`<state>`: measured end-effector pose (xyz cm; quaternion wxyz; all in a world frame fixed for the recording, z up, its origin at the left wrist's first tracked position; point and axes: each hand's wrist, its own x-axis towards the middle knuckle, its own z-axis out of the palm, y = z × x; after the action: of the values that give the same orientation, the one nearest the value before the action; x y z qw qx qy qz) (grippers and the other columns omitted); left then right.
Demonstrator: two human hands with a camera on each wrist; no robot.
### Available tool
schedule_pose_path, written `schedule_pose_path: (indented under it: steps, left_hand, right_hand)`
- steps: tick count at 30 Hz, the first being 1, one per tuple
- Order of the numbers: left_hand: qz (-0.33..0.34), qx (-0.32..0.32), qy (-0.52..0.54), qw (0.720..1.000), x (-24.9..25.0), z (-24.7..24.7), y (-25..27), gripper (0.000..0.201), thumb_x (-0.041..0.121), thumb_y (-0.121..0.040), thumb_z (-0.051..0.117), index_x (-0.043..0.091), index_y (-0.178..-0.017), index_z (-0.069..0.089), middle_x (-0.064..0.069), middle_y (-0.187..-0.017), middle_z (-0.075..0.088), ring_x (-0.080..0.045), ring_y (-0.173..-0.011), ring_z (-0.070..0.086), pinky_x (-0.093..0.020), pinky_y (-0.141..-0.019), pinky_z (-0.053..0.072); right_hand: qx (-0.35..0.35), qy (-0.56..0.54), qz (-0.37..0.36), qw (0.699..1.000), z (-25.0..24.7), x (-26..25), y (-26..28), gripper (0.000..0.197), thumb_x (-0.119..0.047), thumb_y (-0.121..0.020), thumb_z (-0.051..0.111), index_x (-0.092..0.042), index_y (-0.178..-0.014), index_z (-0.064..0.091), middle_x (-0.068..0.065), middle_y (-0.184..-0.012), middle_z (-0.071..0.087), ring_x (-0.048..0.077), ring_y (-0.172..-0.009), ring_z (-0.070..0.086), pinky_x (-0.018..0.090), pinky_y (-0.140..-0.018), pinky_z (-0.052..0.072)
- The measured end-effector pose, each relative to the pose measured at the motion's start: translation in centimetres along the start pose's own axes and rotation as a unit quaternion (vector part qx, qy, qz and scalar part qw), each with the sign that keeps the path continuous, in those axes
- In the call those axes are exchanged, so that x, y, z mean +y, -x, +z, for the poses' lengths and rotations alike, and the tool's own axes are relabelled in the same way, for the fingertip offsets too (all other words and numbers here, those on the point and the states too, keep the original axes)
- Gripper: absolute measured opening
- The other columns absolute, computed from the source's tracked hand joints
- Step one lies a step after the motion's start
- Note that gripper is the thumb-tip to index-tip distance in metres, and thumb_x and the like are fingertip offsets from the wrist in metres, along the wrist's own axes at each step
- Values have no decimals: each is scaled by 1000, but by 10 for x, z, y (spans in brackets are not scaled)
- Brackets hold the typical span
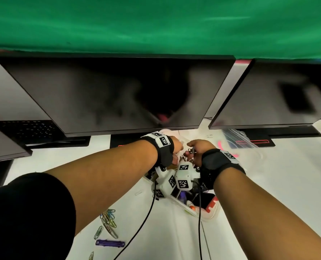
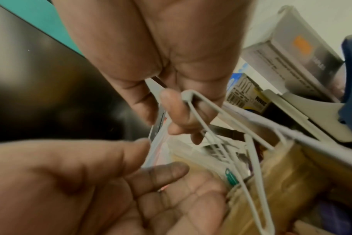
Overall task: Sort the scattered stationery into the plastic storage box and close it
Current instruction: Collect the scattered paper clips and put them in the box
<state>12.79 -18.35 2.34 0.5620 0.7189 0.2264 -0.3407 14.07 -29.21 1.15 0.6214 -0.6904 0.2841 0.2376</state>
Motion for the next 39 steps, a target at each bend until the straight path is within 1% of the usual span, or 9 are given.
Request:
schedule_pose_path:
  steps: [4,7,10,13,15,18,25,31,39]
  left_hand:
    - [-7,15,35,999,-4,-6,-3,27,4,-96,39,6,-71,46,-11,-59,51,-21,-56,50,-31,-64,50]
    - [-11,-2,41,999,-12,-17,2,36,13,-101,34,10,-67,44,-3,-64,41,-14,-54,41,-21,-49,38]
    - [9,7,45,999,-20,-29,3,21,11,-99,41,1,-89,57,-9,-85,59,-22,-77,62,-26,-65,49]
    - [35,13,50,998,-27,-38,7,30,7,-97,43,-3,-125,51,-15,-101,64,-23,-85,64,-27,-69,50]
    - [47,13,49,998,-33,-44,13,29,7,-97,43,2,-124,51,-8,-81,59,-15,-67,57,-21,-57,48]
    - [56,24,53,997,-44,-55,20,29,7,-96,46,0,-123,53,-8,-83,58,-20,-78,62,-25,-67,51]
    - [85,55,48,994,-77,-99,36,29,6,-96,44,0,-123,55,-4,-77,56,-13,-69,57,-25,-71,50]
    - [115,117,-117,979,-124,-149,57,8,13,-92,54,15,-91,61,-1,-85,63,-12,-73,60,-21,-64,48]
    - [66,44,-486,870,-241,-201,81,24,17,-87,61,13,-110,65,-6,-119,64,-25,-114,57,-31,-97,45]
  right_hand:
    - [-5,1,15,1000,4,-1,0,11,-10,-91,47,-2,-85,46,10,-77,41,23,-53,50,22,-45,34]
    - [-23,45,36,998,7,-1,2,34,-17,-91,48,1,-120,46,19,-106,50,30,-83,57,27,-51,33]
    - [-13,90,33,995,9,-1,2,40,-20,-90,48,-1,-126,48,25,-136,43,38,-121,48,32,-62,40]
    - [-5,119,16,993,6,0,2,21,-16,-90,47,-6,-106,54,26,-128,49,40,-111,52,33,-61,41]
    - [-7,123,1,992,5,3,0,19,-12,-89,49,-5,-104,57,22,-115,54,36,-98,56,33,-63,44]
    - [-1,163,-32,986,5,9,3,26,-1,-86,55,5,-110,62,18,-105,57,32,-83,57,40,-72,51]
    - [22,303,-98,948,25,19,24,39,-12,-83,64,0,-120,59,10,-99,59,22,-89,54,37,-91,50]
    - [-6,372,-317,872,109,32,81,9,-8,-83,60,-3,-83,67,10,-83,66,25,-81,60,32,-81,51]
    - [-248,678,-264,640,192,149,108,21,-23,-81,68,-9,-96,70,10,-104,69,27,-99,62,22,-71,38]
